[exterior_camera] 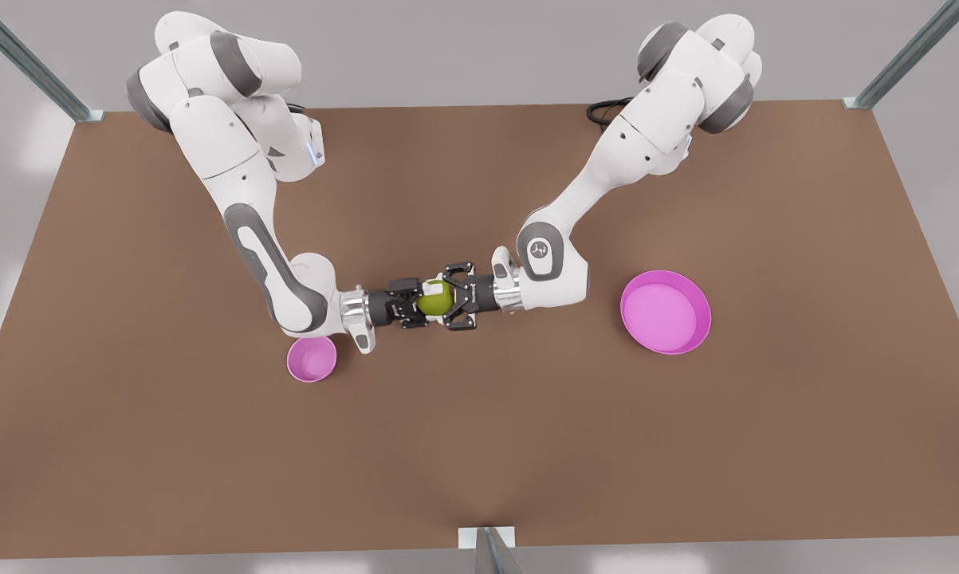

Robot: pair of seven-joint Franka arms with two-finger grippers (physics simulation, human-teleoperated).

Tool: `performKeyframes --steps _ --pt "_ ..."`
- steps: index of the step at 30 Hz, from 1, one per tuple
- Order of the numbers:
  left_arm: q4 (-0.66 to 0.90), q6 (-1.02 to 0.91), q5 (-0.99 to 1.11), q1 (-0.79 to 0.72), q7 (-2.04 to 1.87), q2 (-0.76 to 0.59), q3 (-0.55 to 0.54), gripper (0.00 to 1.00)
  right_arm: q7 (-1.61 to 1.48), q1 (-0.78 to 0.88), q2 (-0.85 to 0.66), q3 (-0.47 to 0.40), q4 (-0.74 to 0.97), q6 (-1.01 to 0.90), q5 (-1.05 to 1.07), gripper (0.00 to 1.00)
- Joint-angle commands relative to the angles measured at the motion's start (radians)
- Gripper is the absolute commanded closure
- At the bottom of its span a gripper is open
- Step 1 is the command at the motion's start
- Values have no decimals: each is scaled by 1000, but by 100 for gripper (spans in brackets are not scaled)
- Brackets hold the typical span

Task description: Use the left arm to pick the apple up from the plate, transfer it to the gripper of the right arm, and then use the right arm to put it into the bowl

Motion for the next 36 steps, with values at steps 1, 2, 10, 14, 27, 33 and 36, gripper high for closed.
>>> performKeyframes --steps 1,2,10,14,27,33,36 --pt "0 -2 2 0 -5 -1 0 17 -15 1 0 1 0 2 0 15" --pt "0 -2 2 0 -5 -1 0 17 -14 1 0 1 2 3 0 15" --pt "-7 -2 23 18 -12 -12 0 0 -11 1 0 1 8 8 1 18" --pt "-136 -17 27 63 -14 -110 -5 0 0 -2 -2 1 13 8 0 18" --pt "-81 -639 1577 350 -1889 -497 219 0 103 -126 -13 -12 80 75 -143 19" --pt "270 -935 1679 350 -2333 -520 313 0 265 -262 -22 -5 117 46 -430 21" --pt "264 -941 1686 311 -2333 -524 357 0 288 -318 -22 -4 114 28 -525 21"
